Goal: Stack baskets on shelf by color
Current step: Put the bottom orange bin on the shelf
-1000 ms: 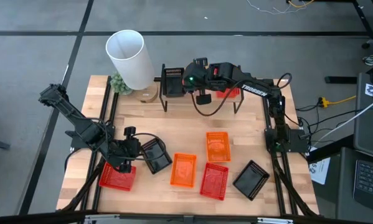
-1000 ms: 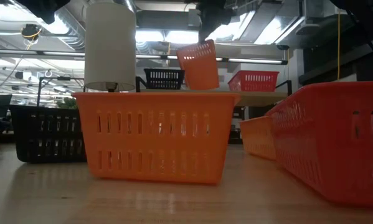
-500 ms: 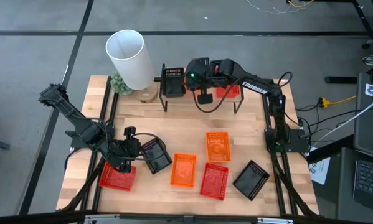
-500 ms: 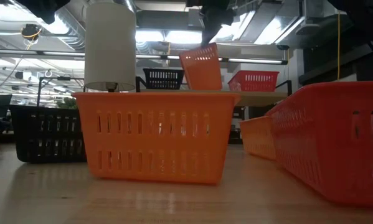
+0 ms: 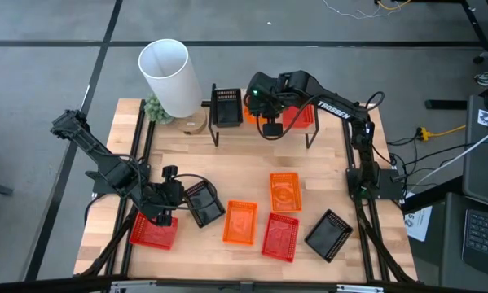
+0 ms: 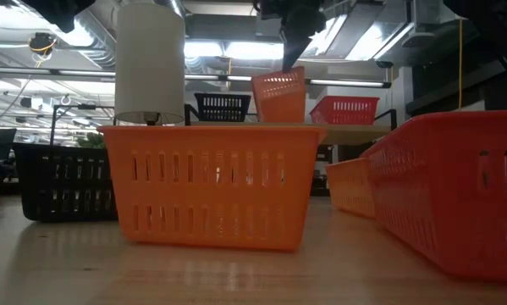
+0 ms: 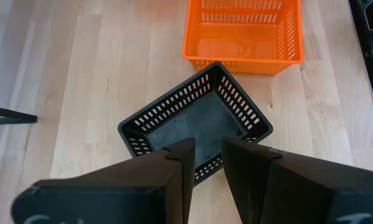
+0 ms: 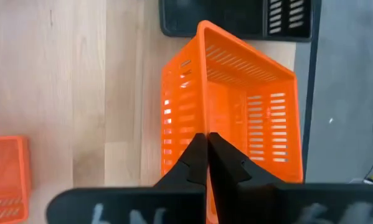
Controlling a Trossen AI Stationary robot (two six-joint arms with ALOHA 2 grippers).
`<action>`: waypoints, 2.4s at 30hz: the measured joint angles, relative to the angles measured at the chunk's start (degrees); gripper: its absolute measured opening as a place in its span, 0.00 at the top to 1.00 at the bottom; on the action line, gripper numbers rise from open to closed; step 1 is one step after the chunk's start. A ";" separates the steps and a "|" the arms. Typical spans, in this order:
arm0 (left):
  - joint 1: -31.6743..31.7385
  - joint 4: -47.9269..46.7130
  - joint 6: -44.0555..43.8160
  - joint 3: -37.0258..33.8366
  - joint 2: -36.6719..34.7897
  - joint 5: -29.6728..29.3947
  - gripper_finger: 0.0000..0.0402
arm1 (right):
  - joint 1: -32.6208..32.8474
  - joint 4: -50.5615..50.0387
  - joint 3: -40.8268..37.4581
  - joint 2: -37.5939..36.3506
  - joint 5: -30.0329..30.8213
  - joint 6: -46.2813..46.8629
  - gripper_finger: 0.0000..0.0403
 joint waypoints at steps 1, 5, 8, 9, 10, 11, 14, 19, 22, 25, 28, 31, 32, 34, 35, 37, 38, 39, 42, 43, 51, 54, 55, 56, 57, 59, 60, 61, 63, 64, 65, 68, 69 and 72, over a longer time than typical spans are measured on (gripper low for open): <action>0.00 -0.02 0.00 0.00 0.00 0.00 0.82 | -0.17 -0.23 0.00 0.00 -0.14 0.29 1.00; 0.00 0.00 0.00 0.00 0.00 0.00 0.82 | -1.10 -0.82 0.00 0.00 -6.25 0.88 1.00; 0.00 0.00 0.00 0.00 0.00 0.00 0.82 | -1.73 -0.75 0.00 -0.02 -8.12 1.58 1.00; 0.00 0.00 0.00 0.00 0.00 0.00 0.82 | -2.02 -0.75 0.00 -0.02 -9.03 2.17 1.00; 0.00 0.00 0.00 0.00 0.00 0.00 0.82 | -2.38 -0.79 0.00 -0.02 -10.22 2.28 1.00; 0.00 0.00 0.00 0.00 0.00 0.00 0.82 | -2.80 -0.97 0.00 -0.02 -11.21 2.43 1.00; 0.00 0.00 0.00 0.00 0.00 0.00 0.82 | -4.04 -1.12 0.00 -0.02 -11.67 3.11 1.00; 0.00 0.00 0.00 0.00 0.00 0.00 0.82 | -5.45 -0.55 0.00 -0.02 -12.41 4.01 1.00; 0.00 0.00 0.00 0.00 0.00 0.00 0.82 | -5.58 0.40 -0.36 -0.01 -11.71 4.15 1.00; 0.00 0.00 0.00 0.00 0.00 0.00 0.82 | -5.50 1.88 -2.36 0.10 -8.67 3.44 1.00; 0.00 0.00 0.00 0.00 0.00 0.00 0.82 | -5.25 3.63 -5.53 0.22 -7.43 2.36 1.00; 0.00 0.00 0.00 0.00 0.00 0.00 0.82 | -5.22 4.07 -7.60 0.28 -7.52 2.38 1.00; 0.00 0.00 0.00 0.00 0.00 0.00 0.82 | -5.20 4.50 -8.40 0.24 -7.88 2.38 1.00; 0.00 0.00 0.00 0.00 0.00 0.00 0.82 | -5.20 4.09 -9.72 0.28 -8.73 2.45 1.00; 0.00 0.00 0.00 0.00 0.00 0.00 0.82 | -5.20 3.86 -10.22 0.28 -8.85 2.47 1.00; 0.00 0.00 0.00 0.00 0.00 0.00 0.82 | -5.20 4.26 -11.08 0.20 -9.03 2.52 1.00; 0.00 0.00 0.00 0.00 0.00 0.00 0.82 | -5.16 4.18 -11.24 0.20 -9.05 2.53 1.00; 0.00 0.00 0.00 0.00 0.00 0.00 0.82 | -4.98 4.07 -11.28 0.24 -9.03 2.58 1.00; 0.00 0.00 0.00 0.00 0.00 0.00 0.82 | -4.31 3.75 -11.32 0.28 -9.00 2.61 1.00; 0.00 0.00 0.00 0.00 0.00 0.00 0.82 | -4.07 3.28 -11.11 0.28 -8.98 2.58 1.00; 0.07 0.02 2.73 0.00 0.00 -0.04 0.82 | -3.11 2.40 -10.73 0.28 -9.00 2.61 1.00; 0.07 0.02 2.73 0.00 0.00 -0.04 0.82 | -3.04 2.38 -10.73 0.28 -8.01 2.65 1.00; 0.07 0.02 2.73 0.00 0.00 -0.04 0.82 | -3.04 2.38 -10.73 0.28 -7.12 2.93 1.00; 0.07 0.02 2.73 0.00 0.00 -0.04 0.82 | -3.02 2.38 -10.71 0.28 -6.21 3.18 1.00; 0.07 0.02 2.73 0.00 0.00 -0.04 0.82 | -3.02 2.38 -10.71 0.28 -5.69 3.53 1.00; 0.07 0.02 2.74 0.00 0.00 -0.04 0.82 | -3.02 2.38 -10.69 0.28 -5.60 3.63 1.00; 0.07 0.02 2.75 0.00 0.00 -0.04 0.82 | -2.86 2.38 -10.69 0.28 -5.53 3.63 1.00; 0.07 0.02 2.75 0.00 0.00 -0.04 0.82 | -2.76 2.38 -10.67 0.28 -5.45 3.63 1.00; 0.07 0.02 2.77 0.00 0.00 -0.04 0.82 | -2.38 2.38 -10.67 0.10 -5.45 3.61 1.00; 0.07 0.02 2.78 0.00 0.00 -0.04 0.82 | -2.09 2.37 -10.67 -0.08 -5.42 3.61 1.00; 0.07 0.04 2.79 0.00 0.00 -0.04 0.82 | -1.91 2.30 -10.67 -0.36 -5.44 3.61 1.00; 0.07 0.04 2.79 0.00 0.00 -0.04 0.82 | -1.29 2.18 -10.67 -1.16 -5.45 3.59 1.00; 0.07 0.04 2.79 0.00 0.00 -0.04 0.82 | -1.10 2.18 -10.64 -1.35 -5.46 3.59 1.00; 0.07 0.07 2.79 0.00 0.00 -0.04 0.82 | -0.88 2.21 -10.64 -1.86 -5.44 3.64 1.00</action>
